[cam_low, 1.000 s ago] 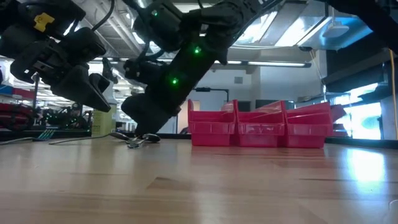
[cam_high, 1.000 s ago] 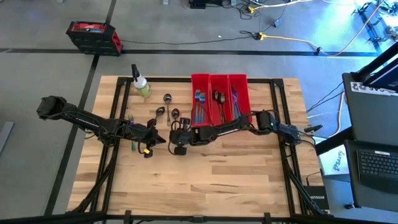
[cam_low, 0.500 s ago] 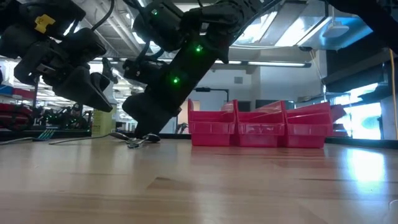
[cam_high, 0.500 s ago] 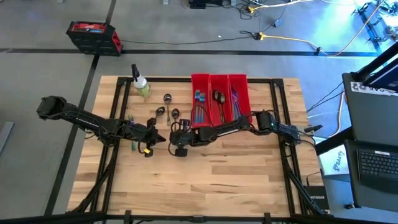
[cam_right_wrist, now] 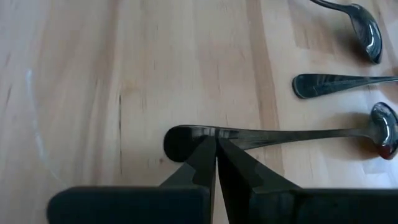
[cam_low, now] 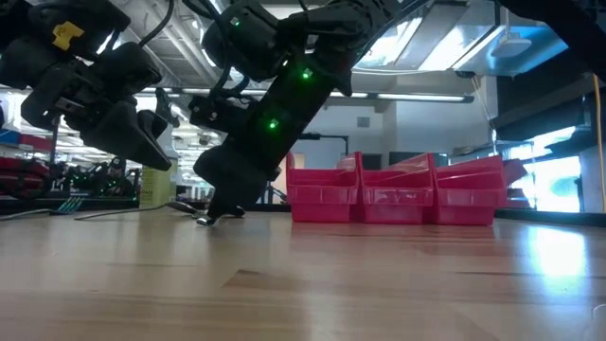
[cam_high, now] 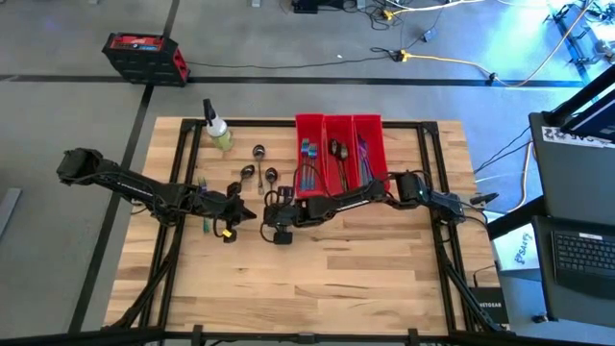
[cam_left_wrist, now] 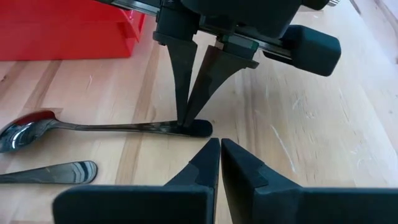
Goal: Sort silverware
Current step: Put the black spoon into the middle red silverware bin
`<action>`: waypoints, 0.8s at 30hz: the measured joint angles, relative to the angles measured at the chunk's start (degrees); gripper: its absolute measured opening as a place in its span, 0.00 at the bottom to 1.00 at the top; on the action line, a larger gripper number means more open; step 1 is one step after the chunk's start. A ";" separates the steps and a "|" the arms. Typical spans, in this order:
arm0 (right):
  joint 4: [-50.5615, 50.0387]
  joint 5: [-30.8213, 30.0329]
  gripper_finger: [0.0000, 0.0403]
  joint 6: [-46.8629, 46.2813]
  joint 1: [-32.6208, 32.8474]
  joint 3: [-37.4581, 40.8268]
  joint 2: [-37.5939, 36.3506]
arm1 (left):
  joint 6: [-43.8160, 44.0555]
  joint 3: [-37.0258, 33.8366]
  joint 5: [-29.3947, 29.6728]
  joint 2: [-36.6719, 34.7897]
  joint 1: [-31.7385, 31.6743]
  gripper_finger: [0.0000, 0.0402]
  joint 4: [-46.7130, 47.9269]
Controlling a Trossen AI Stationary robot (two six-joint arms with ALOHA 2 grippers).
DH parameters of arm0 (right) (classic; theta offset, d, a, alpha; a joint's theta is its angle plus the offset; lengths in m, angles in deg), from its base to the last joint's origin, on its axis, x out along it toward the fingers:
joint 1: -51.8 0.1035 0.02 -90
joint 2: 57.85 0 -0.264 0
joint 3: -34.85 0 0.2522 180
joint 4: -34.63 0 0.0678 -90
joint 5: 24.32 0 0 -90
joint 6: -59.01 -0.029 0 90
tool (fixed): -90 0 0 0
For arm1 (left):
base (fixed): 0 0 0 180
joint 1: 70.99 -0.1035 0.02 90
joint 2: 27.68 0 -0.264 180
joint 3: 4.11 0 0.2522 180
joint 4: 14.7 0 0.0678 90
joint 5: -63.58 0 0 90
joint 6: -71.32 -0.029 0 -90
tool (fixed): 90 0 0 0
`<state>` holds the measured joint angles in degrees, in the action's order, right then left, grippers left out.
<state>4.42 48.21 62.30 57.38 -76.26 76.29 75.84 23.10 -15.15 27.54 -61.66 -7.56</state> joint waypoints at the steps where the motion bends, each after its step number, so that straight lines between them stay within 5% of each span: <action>1: 0.00 0.02 0.00 0.00 0.00 0.00 0.00 | 0.00 0.00 0.07 0.00 0.01 0.00 0.00; 24: -0.31 5.02 0.00 -9.96 8.15 -0.04 0.00 | 3.16 0.00 0.24 0.00 0.01 0.00 -0.06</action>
<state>4.12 53.24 52.33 65.53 -76.30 76.29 79.00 23.10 -14.92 27.54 -61.65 -7.62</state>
